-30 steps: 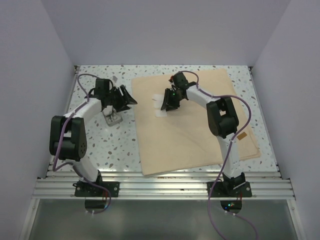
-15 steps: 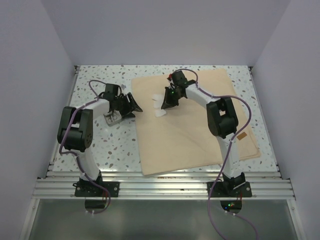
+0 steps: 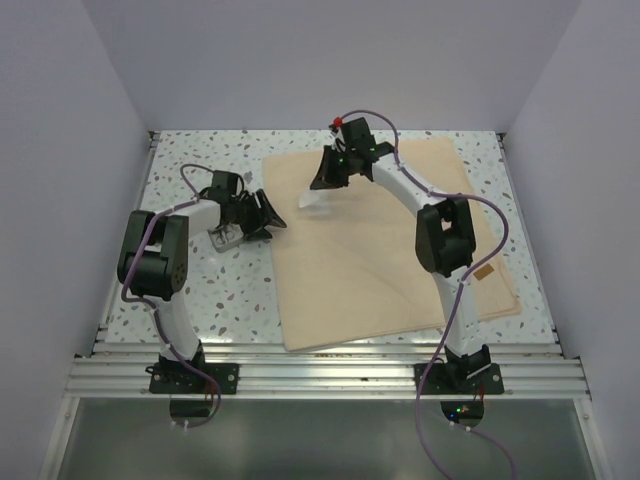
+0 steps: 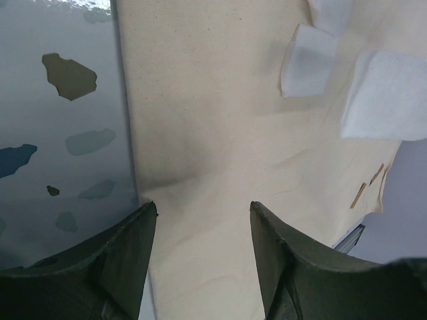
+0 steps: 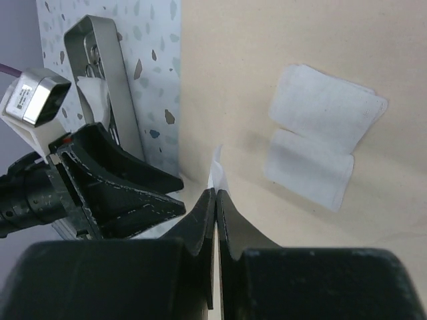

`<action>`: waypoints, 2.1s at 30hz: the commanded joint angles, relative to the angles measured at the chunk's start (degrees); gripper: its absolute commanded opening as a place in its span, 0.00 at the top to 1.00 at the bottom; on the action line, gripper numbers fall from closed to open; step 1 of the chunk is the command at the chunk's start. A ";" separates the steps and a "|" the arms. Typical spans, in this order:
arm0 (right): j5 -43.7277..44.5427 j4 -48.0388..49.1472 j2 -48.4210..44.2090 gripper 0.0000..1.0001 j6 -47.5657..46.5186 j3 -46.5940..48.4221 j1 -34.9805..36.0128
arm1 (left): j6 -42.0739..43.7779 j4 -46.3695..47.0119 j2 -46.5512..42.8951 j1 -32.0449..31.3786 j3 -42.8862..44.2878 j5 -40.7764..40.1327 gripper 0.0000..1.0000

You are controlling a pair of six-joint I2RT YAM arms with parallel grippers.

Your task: Prepare the surgical pack

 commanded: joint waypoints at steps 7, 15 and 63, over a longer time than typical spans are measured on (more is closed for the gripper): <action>0.35 0.70 3.41 1.00 1.43 2.61 -1.25 | 1.05 0.74 1.00 -0.16 -0.07 1.18 0.38; 1.14 1.50 5.17 1.00 0.91 1.03 -2.57 | 0.88 1.01 2.15 -0.16 0.63 1.71 0.38; 1.75 -4.92 8.42 0.61 -6.83 1.90 -2.84 | -0.53 1.53 2.32 -1.13 1.08 2.32 0.37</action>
